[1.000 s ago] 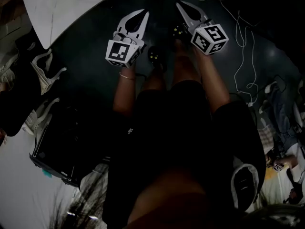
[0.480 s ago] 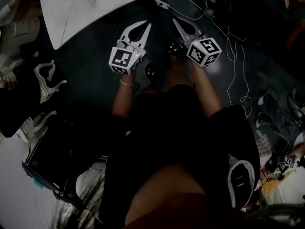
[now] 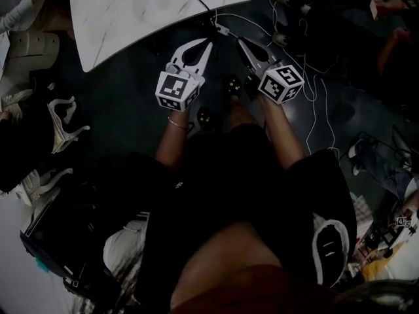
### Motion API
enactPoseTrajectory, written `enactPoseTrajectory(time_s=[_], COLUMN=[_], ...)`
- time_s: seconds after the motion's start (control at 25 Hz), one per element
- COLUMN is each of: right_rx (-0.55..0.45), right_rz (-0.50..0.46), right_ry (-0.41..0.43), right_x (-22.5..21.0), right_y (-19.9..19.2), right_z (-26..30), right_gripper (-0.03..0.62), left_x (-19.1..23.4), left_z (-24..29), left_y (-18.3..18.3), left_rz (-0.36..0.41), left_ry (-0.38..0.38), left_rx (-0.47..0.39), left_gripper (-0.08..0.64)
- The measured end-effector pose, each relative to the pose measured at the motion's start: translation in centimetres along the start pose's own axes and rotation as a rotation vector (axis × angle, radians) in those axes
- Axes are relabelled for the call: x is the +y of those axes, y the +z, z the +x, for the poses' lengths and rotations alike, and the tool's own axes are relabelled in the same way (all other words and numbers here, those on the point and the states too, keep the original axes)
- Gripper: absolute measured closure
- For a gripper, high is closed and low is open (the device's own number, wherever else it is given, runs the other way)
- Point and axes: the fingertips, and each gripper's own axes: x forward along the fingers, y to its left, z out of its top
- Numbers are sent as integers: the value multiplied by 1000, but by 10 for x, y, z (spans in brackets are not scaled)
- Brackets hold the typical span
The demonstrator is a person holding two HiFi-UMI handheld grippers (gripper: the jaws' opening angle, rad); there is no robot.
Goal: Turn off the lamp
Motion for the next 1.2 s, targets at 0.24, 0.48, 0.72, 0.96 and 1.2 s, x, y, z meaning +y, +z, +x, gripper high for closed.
enactPoseTrajectory(time_s=[0.24, 0.48, 0.72, 0.96, 1.2], right_rx=[-22, -49, -69, -101, -116], right_rz=[-31, -43, -41, -36, -43], right_ry=[21, 42, 51, 69, 66], right_x=[30, 54, 75, 97, 114], right_y=[14, 19, 19, 20, 15], right_z=[-7, -14, -20, -24, -26], right_gripper=[592, 592, 592, 592, 592], left_x=[-8, -13, -20, -26, -28], left_z=[-15, -33, -49, -60, -75], left_y=[23, 27, 35, 32, 31], left_rz=[19, 4, 14, 11, 23], left_ry=[-10, -28, -42, -72, -106], left_rx=[-37, -43, -70, -59, -59], left_gripper=[552, 552, 552, 552, 552])
